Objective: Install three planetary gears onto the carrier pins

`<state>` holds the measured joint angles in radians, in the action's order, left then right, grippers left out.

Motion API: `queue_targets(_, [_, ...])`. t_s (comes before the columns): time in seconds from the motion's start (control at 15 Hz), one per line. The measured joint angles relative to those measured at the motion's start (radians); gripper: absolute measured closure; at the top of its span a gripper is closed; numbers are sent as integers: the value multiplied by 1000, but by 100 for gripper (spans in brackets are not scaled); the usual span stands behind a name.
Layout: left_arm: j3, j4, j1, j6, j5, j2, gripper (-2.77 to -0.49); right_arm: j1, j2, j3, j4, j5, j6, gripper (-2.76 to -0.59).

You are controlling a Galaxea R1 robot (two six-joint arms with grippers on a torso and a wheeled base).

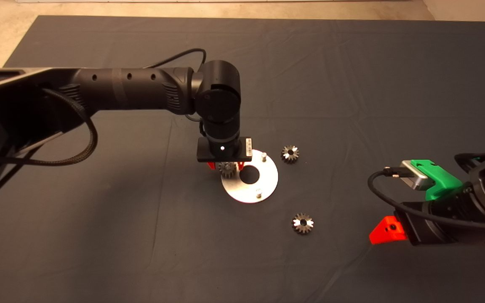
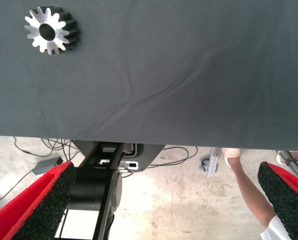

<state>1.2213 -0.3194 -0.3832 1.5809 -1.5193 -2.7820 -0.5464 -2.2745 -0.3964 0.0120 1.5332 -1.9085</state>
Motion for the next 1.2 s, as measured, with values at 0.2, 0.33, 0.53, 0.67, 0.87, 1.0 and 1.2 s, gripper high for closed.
queue_targets(0.2, [-38, 0, -26, 0, 0, 47, -161, 0, 0, 0, 0, 0, 0, -273])
queue_targets(0.33, [-93, 4, -25, 0, 0, 97, -161, 0, 0, 0, 0, 0, 1, -273])
queue_targets(0.53, [-223, 15, -25, 0, 0, 209, -175, 1, 0, -9, 0, 0, 30, -273])
queue_targets(0.67, [-303, 25, -26, 0, -3, 274, -175, 17, -3, -31, 1, 0, 57, -273])
queue_targets(0.87, [-390, 29, -26, 0, -6, 327, -189, 43, -17, -70, 4, 1, 96, -273])
queue_targets(1.0, [-458, 48, -27, 0, -2, 356, -203, 68, -53, -107, 11, 1, 120, -273])
queue_targets(1.2, [-514, 65, -28, 0, -4, 434, -212, 99, -106, -145, 26, 1, 136, -273])
